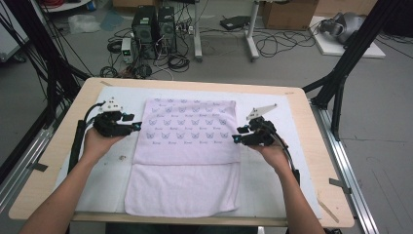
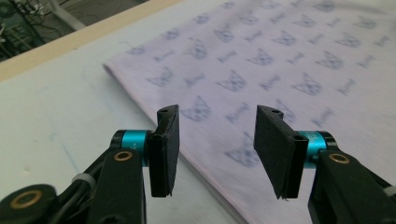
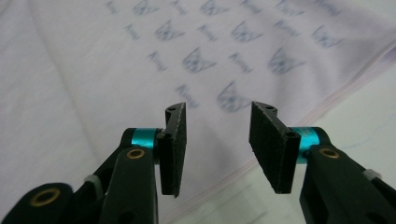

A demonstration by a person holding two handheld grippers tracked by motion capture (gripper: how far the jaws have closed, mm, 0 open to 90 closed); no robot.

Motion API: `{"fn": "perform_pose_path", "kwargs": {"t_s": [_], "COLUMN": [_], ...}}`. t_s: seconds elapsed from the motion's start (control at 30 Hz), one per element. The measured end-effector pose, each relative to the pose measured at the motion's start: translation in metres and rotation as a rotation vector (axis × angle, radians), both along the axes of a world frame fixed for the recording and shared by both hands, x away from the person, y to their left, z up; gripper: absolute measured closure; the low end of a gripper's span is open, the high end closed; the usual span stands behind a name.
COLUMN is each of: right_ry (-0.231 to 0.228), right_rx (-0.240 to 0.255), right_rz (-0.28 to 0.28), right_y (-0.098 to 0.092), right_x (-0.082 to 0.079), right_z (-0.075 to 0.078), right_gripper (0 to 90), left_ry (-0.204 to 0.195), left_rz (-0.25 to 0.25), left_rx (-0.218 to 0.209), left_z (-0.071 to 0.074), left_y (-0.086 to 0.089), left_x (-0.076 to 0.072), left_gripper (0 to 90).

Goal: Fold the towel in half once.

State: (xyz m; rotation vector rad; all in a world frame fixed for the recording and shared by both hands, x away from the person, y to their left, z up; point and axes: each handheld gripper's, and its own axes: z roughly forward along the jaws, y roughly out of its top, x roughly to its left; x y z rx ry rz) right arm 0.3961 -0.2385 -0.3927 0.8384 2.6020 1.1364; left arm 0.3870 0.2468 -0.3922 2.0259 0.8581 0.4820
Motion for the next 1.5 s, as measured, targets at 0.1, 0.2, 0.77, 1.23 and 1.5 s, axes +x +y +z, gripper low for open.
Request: {"fn": "perform_pose_path", "kwargs": {"t_s": [0.1, 0.2, 0.77, 1.23, 1.5], "right_ry": [0.008, 0.075, 0.021, 0.044, 0.097], "right_rx": [0.007, -0.019, 0.009, 0.014, 0.009], "right_rz": [0.021, 0.04, 0.176, 0.23, 0.327], "right_y": [-0.002, -0.002, 0.0, -0.023, 0.001], "right_x": [-0.018, -0.029, -0.107, -0.124, -0.149], "right_z": [-0.014, -0.028, -0.05, -0.024, -0.049], "right_gripper": [58.8, 57.8, 73.0, 74.2, 69.9], "left_ry": [-0.001, 0.02, 0.054, 0.06, 0.058], "left_rz": [-0.029, -0.057, -0.163, -0.164, -0.172], "left_rx": [-0.016, -0.042, -0.025, 0.006, 0.016], "left_z": [-0.011, -0.022, -0.043, -0.042, -0.042], "left_y": [-0.001, 0.0, -0.014, -0.005, -0.003], "left_x": [-0.019, -0.034, -0.073, -0.083, -0.091], "left_gripper": [50.1, 50.0, 49.5, 47.9, 47.1]}}
